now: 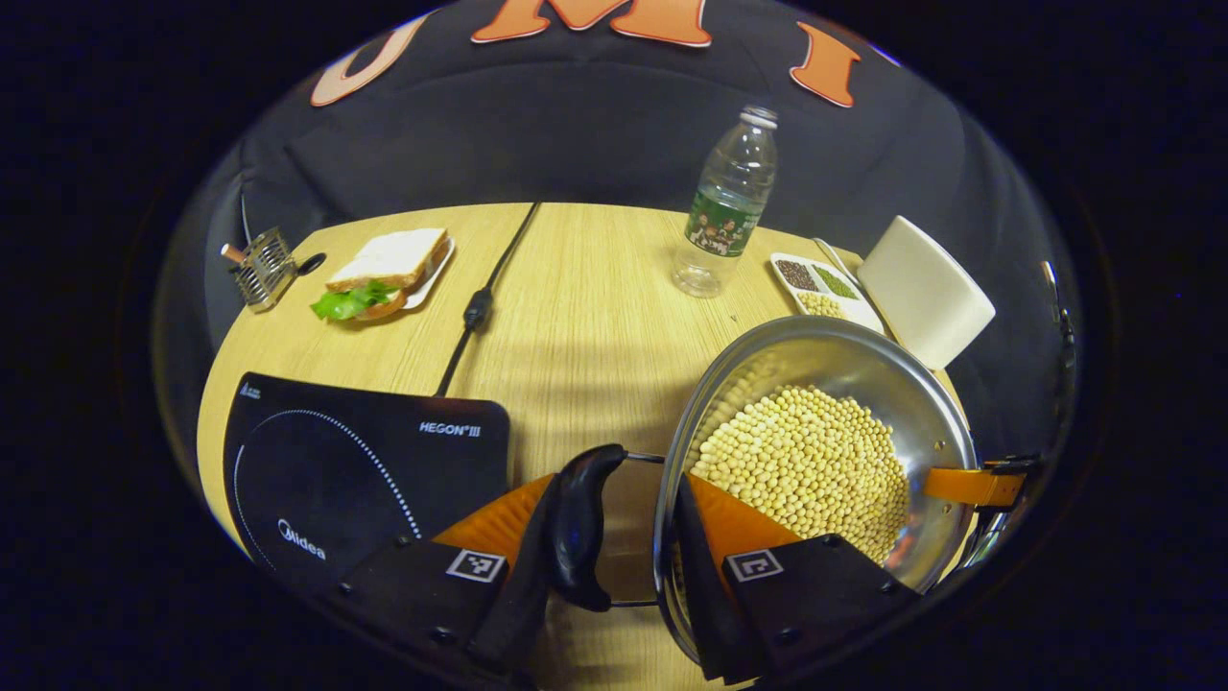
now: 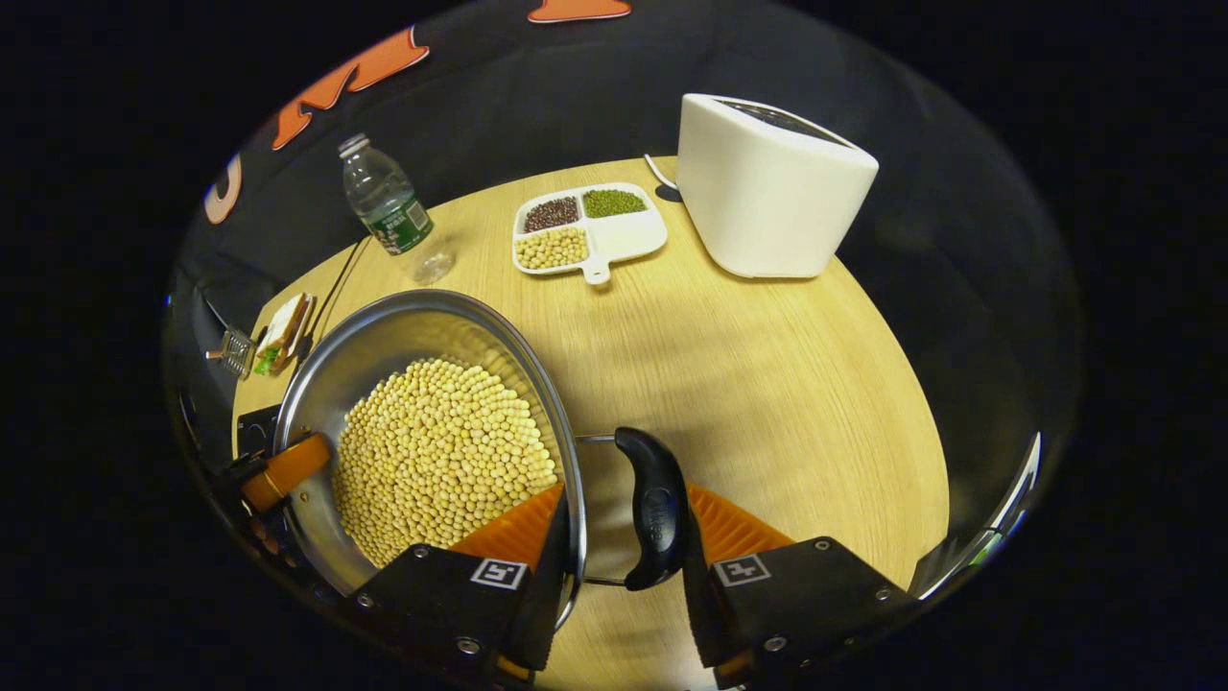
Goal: First push the handle of the pot to place it horizontally, then grasp the pot with both hands and set it on the induction cooktop.
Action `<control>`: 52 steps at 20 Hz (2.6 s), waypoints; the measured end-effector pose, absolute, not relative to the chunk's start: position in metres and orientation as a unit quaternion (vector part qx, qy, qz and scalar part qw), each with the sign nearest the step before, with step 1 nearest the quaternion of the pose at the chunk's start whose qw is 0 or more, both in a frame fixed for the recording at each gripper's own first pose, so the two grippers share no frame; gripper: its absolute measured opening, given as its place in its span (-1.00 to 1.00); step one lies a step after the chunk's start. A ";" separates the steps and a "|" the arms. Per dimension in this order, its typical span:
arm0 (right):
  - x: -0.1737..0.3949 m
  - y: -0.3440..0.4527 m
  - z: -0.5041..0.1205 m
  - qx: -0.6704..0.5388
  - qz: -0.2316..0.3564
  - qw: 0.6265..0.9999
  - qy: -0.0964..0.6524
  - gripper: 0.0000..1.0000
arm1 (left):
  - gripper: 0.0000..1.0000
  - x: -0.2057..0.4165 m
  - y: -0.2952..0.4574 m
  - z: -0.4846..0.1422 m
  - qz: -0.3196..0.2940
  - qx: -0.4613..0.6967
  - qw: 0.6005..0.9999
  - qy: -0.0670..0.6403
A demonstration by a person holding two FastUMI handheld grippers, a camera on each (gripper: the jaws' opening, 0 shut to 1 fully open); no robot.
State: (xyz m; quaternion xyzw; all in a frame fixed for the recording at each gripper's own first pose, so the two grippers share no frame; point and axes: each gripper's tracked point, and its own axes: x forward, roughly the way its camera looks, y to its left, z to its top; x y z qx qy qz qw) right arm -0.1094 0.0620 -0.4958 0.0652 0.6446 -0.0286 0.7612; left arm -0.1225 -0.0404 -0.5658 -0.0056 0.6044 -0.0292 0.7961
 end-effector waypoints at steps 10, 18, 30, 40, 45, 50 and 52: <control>-0.102 0.059 -0.510 0.043 0.019 0.793 0.607 0.12 | 0.39 -0.107 0.026 -0.475 0.023 -0.010 0.827 0.562; -0.085 0.051 -0.516 0.033 0.071 0.795 0.602 0.12 | 0.39 -0.095 0.100 -0.405 0.072 -0.011 0.833 0.549; -0.071 0.046 -0.529 0.022 0.139 0.792 0.595 0.13 | 0.37 -0.098 0.147 -0.300 0.138 0.004 0.839 0.526; -0.060 0.039 -0.525 0.001 0.152 0.773 0.616 0.14 | 0.38 -0.113 0.148 -0.313 0.158 -0.023 0.820 0.550; -0.059 0.038 -0.519 -0.004 0.145 0.762 0.631 0.13 | 0.39 -0.112 0.153 -0.312 0.162 -0.034 0.806 0.569; -0.058 0.037 -0.520 -0.007 0.140 0.756 0.640 0.14 | 0.38 -0.108 0.155 -0.310 0.159 -0.039 0.797 0.582; -0.060 0.037 -0.520 -0.007 0.139 0.755 0.640 0.14 | 0.39 -0.107 0.155 -0.311 0.155 -0.038 0.796 0.584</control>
